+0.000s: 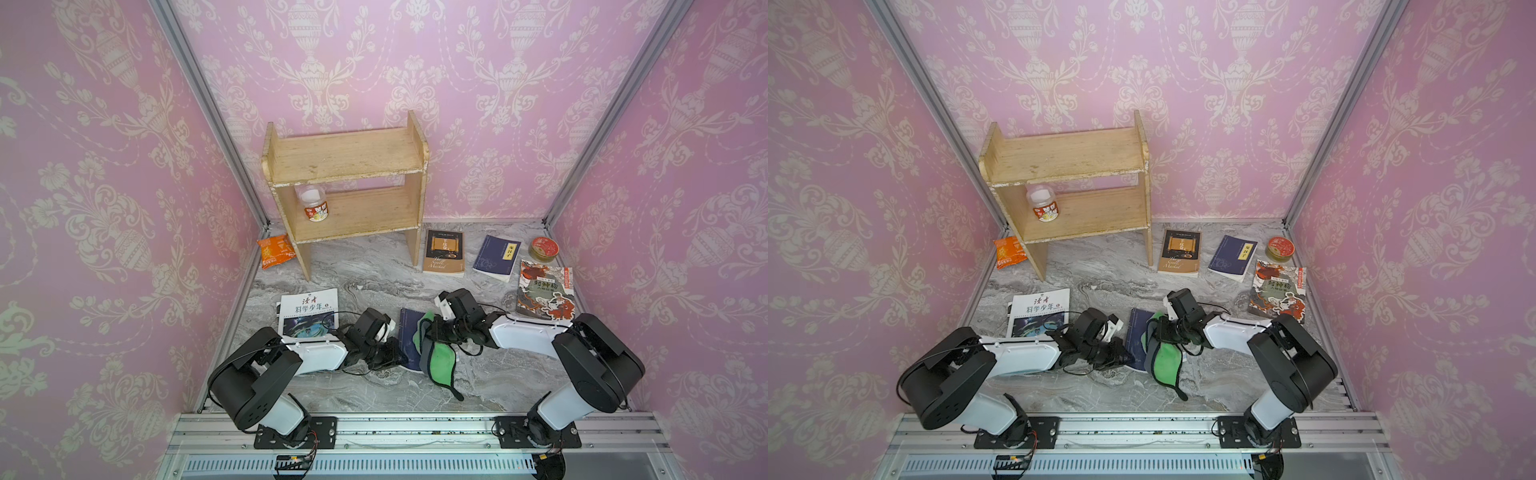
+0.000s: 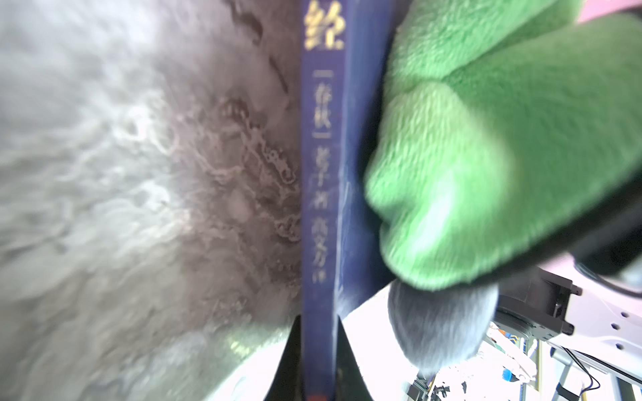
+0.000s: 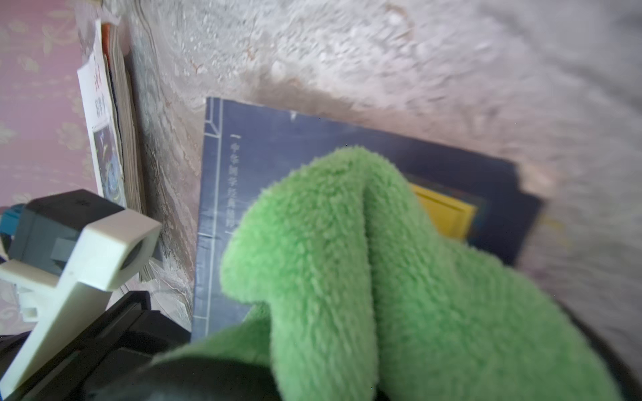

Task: Wipe the cover of the book
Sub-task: Wipe the dirt from the cover of the book.

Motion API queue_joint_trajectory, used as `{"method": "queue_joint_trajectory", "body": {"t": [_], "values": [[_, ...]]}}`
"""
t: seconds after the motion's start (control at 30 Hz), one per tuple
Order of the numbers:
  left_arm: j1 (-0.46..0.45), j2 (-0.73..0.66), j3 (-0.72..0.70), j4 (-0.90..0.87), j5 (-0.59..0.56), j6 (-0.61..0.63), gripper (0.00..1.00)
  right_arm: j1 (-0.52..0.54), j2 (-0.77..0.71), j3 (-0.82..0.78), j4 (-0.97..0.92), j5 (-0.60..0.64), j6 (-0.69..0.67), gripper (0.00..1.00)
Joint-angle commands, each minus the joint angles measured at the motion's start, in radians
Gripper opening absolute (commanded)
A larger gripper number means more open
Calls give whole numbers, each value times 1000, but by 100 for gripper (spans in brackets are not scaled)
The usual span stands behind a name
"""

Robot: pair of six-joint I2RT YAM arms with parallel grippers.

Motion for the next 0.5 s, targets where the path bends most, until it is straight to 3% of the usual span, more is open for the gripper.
{"method": "queue_joint_trajectory", "body": {"t": [0.0,0.23,0.47], "values": [[54,-84,27,-204,-90,74,0,-84,37,-89,-231,131,4,0],[106,-243,117,-525,-164,218,0,-89,0,-19,-243,111,2,0],[161,-338,273,-905,-348,372,0,111,147,252,-296,110,-35,0]]}}
